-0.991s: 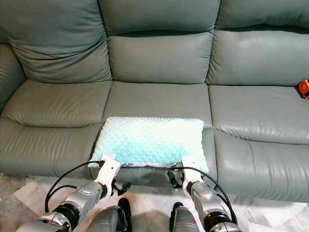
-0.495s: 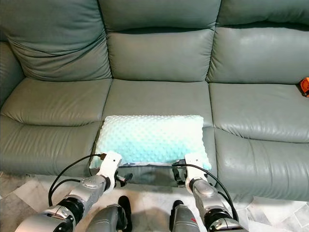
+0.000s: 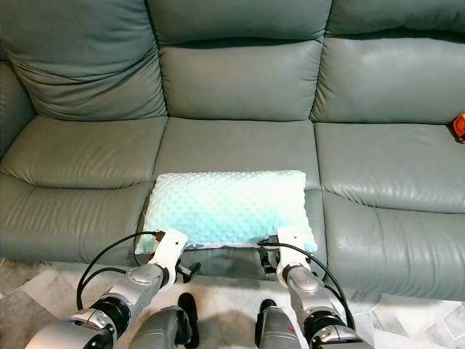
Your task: Move the pillow to the sofa
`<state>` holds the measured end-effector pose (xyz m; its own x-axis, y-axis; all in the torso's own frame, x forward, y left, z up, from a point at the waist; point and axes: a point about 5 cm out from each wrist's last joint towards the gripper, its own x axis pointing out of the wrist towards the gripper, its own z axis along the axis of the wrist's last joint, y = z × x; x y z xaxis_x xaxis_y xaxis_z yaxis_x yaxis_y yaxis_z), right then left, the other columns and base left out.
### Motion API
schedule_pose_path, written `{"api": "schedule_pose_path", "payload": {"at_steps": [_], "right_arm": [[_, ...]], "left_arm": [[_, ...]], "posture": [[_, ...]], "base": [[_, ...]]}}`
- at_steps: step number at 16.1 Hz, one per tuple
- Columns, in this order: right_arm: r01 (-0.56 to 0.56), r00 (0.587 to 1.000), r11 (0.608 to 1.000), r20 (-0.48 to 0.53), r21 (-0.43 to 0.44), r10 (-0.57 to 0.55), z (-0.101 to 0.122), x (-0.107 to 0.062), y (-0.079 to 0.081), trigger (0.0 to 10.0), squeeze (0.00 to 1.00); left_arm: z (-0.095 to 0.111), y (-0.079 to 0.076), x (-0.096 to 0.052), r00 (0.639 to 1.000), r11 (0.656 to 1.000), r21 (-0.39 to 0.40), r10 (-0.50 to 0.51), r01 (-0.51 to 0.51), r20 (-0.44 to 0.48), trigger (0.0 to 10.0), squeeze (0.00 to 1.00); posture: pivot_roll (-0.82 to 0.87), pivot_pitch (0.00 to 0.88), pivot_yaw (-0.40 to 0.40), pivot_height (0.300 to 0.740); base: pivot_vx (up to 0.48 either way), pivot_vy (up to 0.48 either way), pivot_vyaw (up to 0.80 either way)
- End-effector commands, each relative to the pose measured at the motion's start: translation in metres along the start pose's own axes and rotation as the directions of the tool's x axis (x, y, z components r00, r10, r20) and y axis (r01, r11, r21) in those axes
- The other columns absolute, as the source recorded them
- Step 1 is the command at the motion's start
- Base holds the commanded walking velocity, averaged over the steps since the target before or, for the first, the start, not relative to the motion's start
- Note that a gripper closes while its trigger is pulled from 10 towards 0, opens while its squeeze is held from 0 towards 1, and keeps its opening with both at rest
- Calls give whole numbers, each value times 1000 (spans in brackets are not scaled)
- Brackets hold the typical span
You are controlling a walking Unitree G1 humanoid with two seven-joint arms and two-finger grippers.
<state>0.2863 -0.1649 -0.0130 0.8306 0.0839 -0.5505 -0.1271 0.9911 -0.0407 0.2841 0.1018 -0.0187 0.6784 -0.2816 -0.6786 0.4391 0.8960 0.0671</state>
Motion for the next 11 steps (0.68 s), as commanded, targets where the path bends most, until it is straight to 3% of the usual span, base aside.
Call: {"api": "schedule_pose_path", "payload": {"at_steps": [1,7,11], "right_arm": [[-23,1000,999,-17,43,23,-7,-1,11,10000,0],[-75,997,994,22,79,74,0,2,34,10000,0],[-78,997,994,22,74,76,-1,2,36,10000,0]], "left_arm": [[-5,1,-1,999,999,26,33,-32,-19,10000,0],[14,-8,3,999,999,16,46,-46,27,10000,0],[26,-18,6,997,999,28,37,-39,62,10000,0]], "posture": [[-72,339,104,740],[-83,344,105,740],[-90,347,103,740]], "base": [[0,0,0],[0,0,0],[0,0,0]]}}
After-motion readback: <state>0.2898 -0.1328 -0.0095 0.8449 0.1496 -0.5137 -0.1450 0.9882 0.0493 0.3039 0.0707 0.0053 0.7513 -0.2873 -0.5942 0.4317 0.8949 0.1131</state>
